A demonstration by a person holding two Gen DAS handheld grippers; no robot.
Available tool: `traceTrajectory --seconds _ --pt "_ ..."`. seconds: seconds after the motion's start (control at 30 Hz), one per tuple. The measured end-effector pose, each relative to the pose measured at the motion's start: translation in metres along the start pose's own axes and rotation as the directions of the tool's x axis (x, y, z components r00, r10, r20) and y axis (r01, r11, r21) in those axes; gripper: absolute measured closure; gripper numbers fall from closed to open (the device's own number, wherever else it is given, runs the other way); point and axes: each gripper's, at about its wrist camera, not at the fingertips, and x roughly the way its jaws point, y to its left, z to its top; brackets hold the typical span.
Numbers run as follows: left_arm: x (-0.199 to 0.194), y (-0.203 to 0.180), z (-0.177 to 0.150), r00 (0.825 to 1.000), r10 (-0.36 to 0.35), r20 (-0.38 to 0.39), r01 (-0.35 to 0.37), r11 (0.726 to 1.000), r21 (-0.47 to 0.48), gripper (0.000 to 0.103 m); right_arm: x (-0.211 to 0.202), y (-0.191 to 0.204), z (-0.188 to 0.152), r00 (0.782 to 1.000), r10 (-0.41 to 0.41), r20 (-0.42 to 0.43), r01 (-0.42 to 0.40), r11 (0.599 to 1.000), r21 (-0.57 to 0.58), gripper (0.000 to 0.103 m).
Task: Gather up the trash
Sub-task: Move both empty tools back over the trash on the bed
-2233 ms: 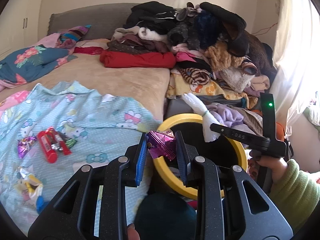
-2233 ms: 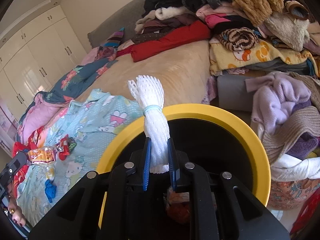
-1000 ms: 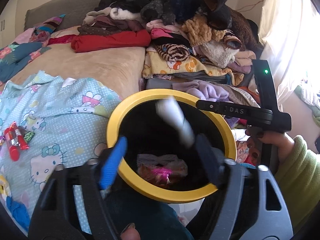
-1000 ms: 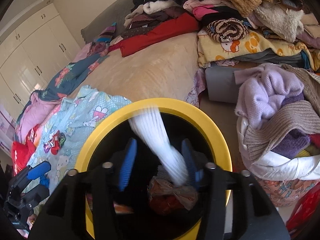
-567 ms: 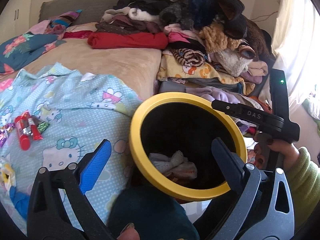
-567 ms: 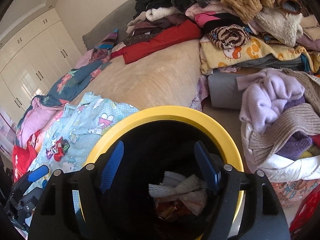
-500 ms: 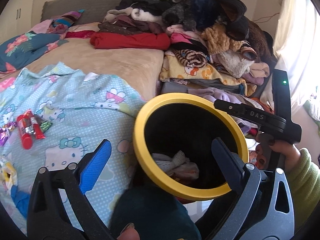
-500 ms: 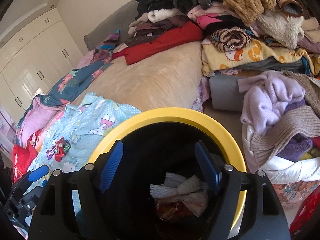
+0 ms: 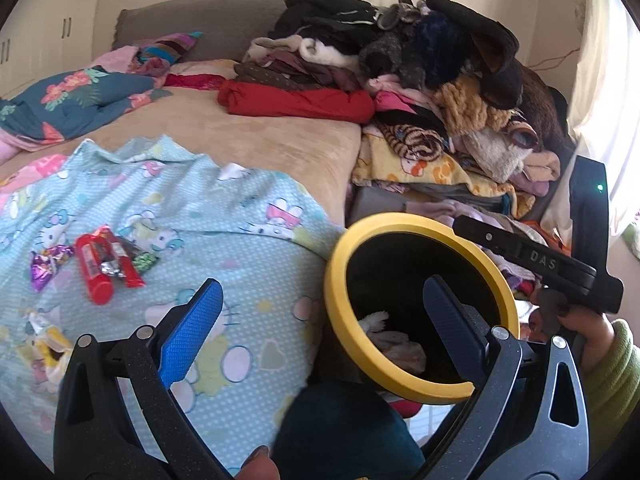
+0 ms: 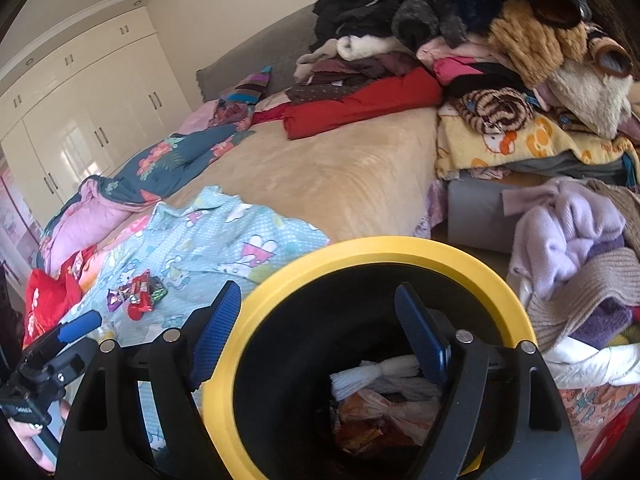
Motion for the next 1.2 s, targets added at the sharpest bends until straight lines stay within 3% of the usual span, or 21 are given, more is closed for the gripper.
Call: traceTrajectory --seconds 0.53,1.2 --pt "-0.032 0.069 0.011 0.989 0.128 0.069 -0.118 0.985 -0.129 0.011 0.013 0.064 -0.008 0.997 0.075 -0.026 -0.077 0.994 -0.078 0.026" --pt "-0.064 0.167 0.005 0.956 0.284 0.079 -0.245 0.915 -0.321 0.011 0.041 0.142 -0.023 0.983 0.159 -0.095 -0.175 0.963 -0.206 0.026"
